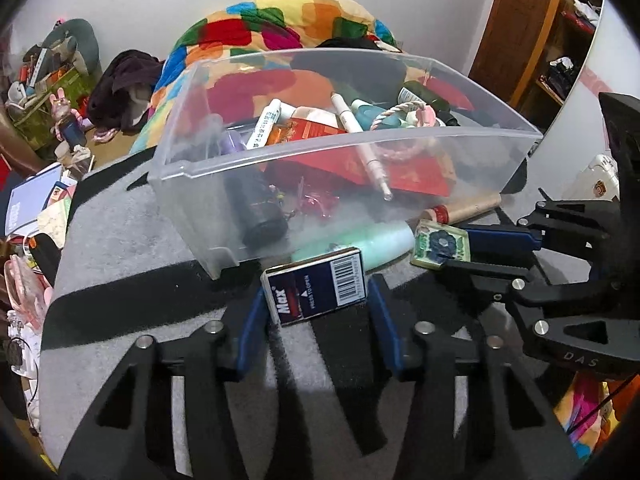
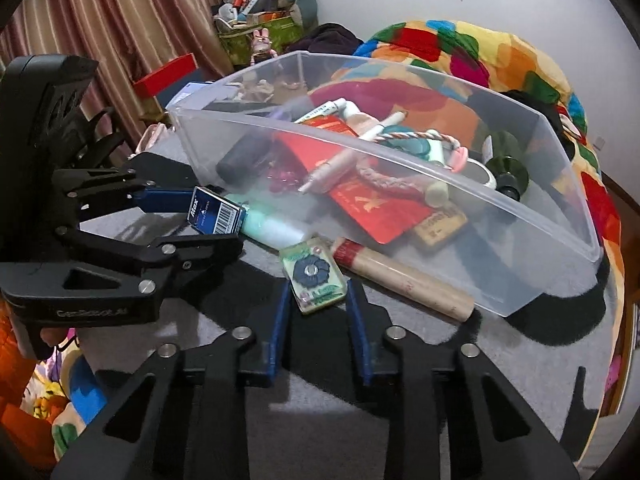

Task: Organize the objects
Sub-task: 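Grasp the blue Max card box with the left gripper while the right grasps the green square item, then lower the card box into the clear box while the right drops the green item in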

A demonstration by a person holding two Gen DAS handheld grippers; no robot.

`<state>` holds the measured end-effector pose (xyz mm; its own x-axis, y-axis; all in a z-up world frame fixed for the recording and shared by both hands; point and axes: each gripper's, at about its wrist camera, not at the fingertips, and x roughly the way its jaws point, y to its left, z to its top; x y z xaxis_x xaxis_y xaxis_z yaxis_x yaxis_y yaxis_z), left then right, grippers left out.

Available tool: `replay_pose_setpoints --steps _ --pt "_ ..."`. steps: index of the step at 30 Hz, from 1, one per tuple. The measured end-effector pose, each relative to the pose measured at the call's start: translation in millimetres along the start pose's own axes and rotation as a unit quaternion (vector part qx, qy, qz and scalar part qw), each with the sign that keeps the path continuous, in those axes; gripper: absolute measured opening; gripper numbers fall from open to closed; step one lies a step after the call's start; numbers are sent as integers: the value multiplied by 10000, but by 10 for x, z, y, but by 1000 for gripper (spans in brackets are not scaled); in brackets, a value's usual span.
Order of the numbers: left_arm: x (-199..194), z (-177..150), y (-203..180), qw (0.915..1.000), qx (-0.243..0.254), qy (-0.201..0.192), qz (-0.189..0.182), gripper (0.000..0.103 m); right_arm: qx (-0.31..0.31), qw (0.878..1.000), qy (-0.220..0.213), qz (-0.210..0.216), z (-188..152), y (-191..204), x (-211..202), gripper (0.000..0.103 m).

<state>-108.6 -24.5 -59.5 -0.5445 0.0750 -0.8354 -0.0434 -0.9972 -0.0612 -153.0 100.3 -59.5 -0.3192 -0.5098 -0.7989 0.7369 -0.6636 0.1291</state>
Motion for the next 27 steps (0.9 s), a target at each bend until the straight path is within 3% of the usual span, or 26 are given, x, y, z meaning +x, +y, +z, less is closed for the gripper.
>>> replay_pose_setpoints --steps 11,27 --pt "-286 -113 -38 9990 -11 -415 -165 48 183 9993 -306 63 -71 -51 -230 23" --pt "-823 238 47 9901 -195 -1383 -131 48 131 9959 -891 -74 -29 -26 -662 22"
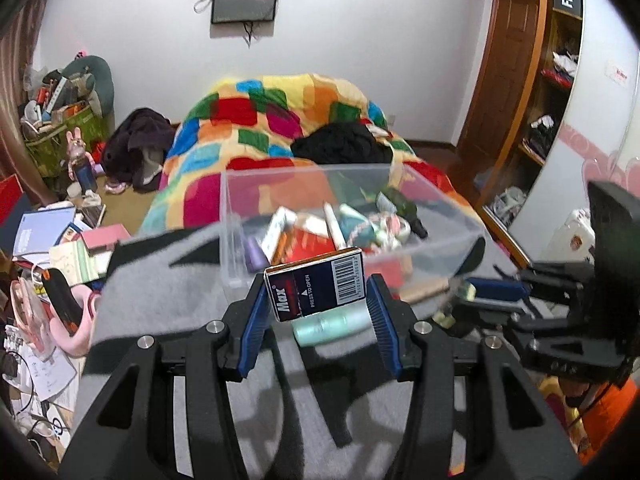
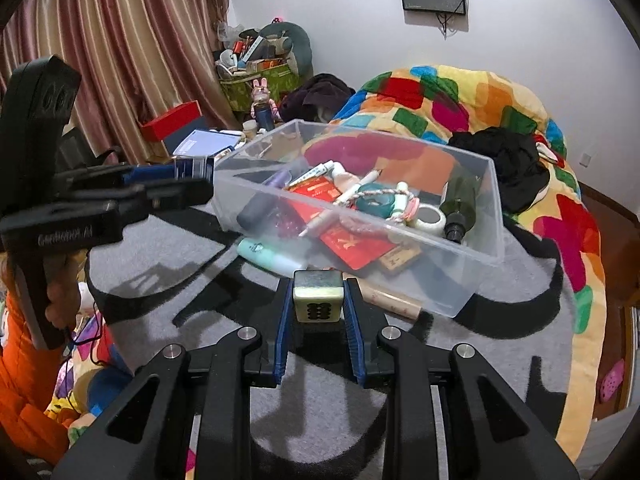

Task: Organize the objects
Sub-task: 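Lower the card box into the clear box while the right drops the green item in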

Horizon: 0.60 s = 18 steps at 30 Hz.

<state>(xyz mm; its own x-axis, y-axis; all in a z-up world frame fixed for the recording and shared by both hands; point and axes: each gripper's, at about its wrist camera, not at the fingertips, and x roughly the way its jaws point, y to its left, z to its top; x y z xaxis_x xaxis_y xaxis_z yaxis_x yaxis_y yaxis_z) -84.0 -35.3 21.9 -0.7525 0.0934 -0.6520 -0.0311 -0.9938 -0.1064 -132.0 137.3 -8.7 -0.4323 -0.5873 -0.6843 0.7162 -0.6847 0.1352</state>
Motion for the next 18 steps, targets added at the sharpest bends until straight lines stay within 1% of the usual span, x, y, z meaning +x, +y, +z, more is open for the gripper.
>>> replay_pose_setpoints --steps 6,10,12,13,15,18 --pt "87 214 61 9997 -117 -160 120 48 189 9989 -409 -158 202 -103 -150 22" --pt "228 306 113 9996 -200 -113 155 48 419 9971 -612 -143 396 -224 -131 22" --pt "335 338 146 9995 -240 -35 185 48 545 9967 -591 -136 478 -311 -48 22" --pt "381 346 161 9995 -259 2 207 48 590 9966 -534 -220 517 -348 26 22" --pt "473 353 185 9992 -303 64 254 48 624 9966 -439 -325 548 -387 137 22" --pt "578 370 211 9989 -322 124 303 48 692 9965 -308 -350 563 -427 304 22"
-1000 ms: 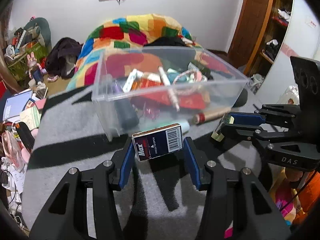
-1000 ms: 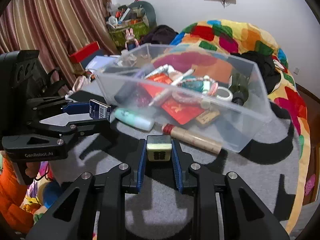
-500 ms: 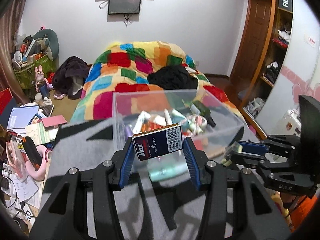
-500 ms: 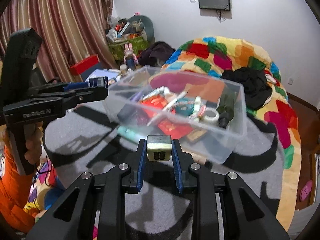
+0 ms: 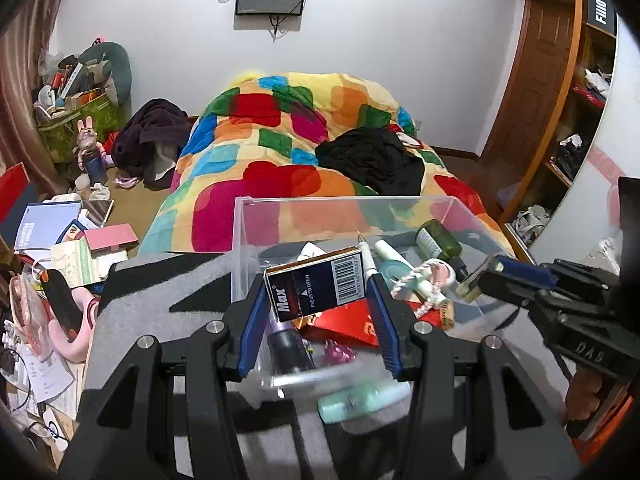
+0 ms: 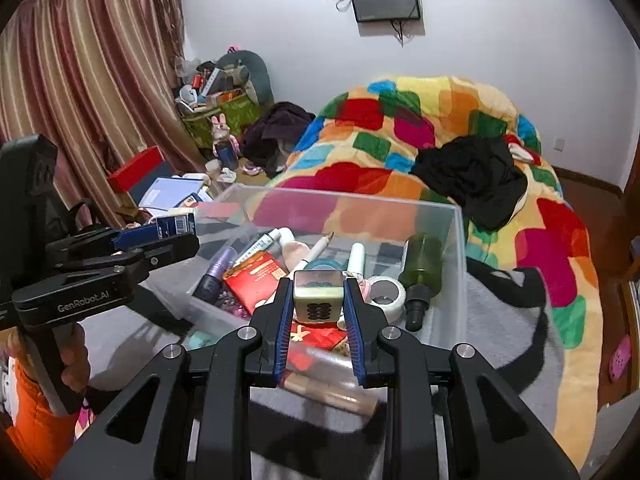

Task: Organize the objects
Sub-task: 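Lower the card box into the clear box while the right drops the green item in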

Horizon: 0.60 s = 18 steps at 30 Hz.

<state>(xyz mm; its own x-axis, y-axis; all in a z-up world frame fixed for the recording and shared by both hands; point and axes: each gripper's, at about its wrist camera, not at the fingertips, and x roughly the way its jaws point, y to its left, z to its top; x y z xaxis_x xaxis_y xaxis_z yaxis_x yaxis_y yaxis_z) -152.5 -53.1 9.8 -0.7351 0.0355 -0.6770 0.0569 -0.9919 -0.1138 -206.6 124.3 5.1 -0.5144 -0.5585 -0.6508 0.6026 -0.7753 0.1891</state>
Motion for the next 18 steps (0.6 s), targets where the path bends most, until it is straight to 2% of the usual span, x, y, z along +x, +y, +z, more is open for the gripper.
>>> replay_pose_setpoints --steps 8,11,15,18 --pt "149 -71 -37 9996 90 274 -72 49 -142 9994 274 -134 -72 19 191 23" --pt "142 -87 -64 9993 105 322 -140 52 -190 9994 264 -153 -80 30 158 24" --pt "30 -95 -127 9995 211 192 -107 61 -200 9995 189 -163 -83 16 75 34" --pt "-79 -105 -159 9995 267 84 -121 66 -224 9996 116 -151 -94 16 -18 35"
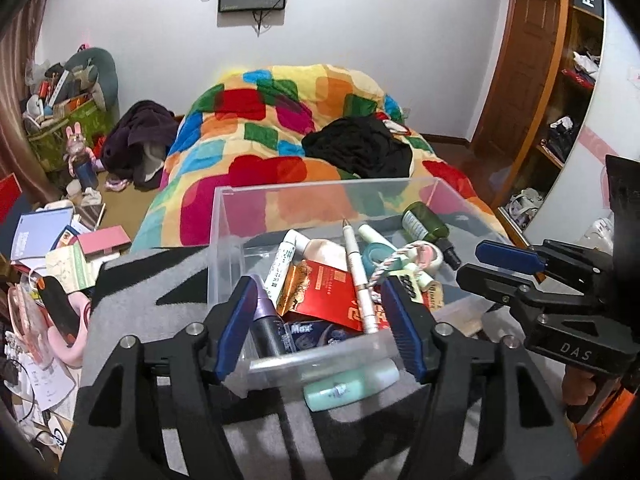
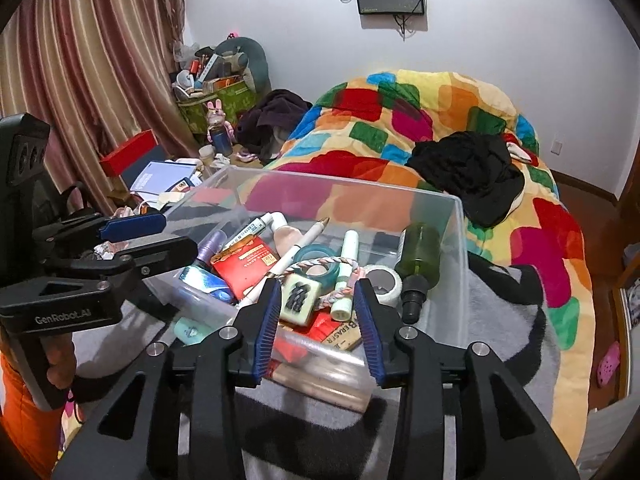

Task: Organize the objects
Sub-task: 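Lower the card box into the clear box while the right drops the green item in, then grasp the mint-green bottle with the left gripper while the right grasps the beige cylinder tube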

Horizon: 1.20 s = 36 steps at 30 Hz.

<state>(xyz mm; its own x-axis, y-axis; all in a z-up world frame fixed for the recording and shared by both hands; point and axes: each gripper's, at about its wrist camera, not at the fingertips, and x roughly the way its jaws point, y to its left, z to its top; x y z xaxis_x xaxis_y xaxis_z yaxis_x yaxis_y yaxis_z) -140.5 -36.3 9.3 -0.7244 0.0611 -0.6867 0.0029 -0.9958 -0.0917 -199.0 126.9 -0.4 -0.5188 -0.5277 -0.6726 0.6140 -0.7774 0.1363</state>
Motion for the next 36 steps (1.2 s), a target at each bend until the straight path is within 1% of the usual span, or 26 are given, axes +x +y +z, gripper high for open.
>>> replay_pose_setpoints --steps 2,4,7,10,13,15,17,19,22,24,26,29,30,33,34,36 --pt "-70 -17 -22 10000 41 -53 -11 70 -33 10000 -36 10 -17 7 -70 37" --pt "-131 -49 -38 9999 81 -68 -24 77 -58 9999 -82 14 -50 4 -152 41" --pt "-199 -140 -39 9999 157 -30 -11 79 -107 9998 -150 -1 -126 -24 -283 46" --pt "-232 -289 -16 9997 210 113 -2 79 -198 9997 -124 -74 -252 -67 -386 52" --pt "-206 -453 -10 9989 341 323 -28 79 -310 9994 15 -129 -368 -91 -395 55" --pt "-116 -553 -11 9977 424 532 39 79 -418 9989 177 -153 -469 -98 -340 55" --pt "-13 -626 -16 9961 472 751 29 79 -466 9980 385 -179 -547 -106 -245 55" --pt "85 -660 -32 9944 473 943 -21 79 -503 9971 528 -194 -583 -117 -153 55" --pt "170 -642 -69 9930 464 1078 -129 79 -466 9964 686 -199 -606 -142 -27 55" --pt "236 -617 -101 9916 472 1181 -227 79 -338 9964 779 -55 -607 -187 40 55" --pt "294 -619 -136 9906 477 1259 -260 79 -254 9957 890 73 -607 -189 117 55" --pt "371 -620 -184 9890 504 1356 -295 79 -256 9956 895 67 -635 -145 167 53" --pt "378 -621 -200 9888 511 1363 -321 79 -269 9955 903 80 -638 -133 175 49" --pt "390 -619 -240 9881 524 1379 -433 79 -309 9953 904 182 -646 -97 179 43" --pt "398 -618 -251 9877 530 1394 -459 79 -331 9951 911 205 -647 -83 181 38" --pt "404 -627 -275 9873 551 1409 -482 77 -389 9944 946 277 -665 -50 184 35"
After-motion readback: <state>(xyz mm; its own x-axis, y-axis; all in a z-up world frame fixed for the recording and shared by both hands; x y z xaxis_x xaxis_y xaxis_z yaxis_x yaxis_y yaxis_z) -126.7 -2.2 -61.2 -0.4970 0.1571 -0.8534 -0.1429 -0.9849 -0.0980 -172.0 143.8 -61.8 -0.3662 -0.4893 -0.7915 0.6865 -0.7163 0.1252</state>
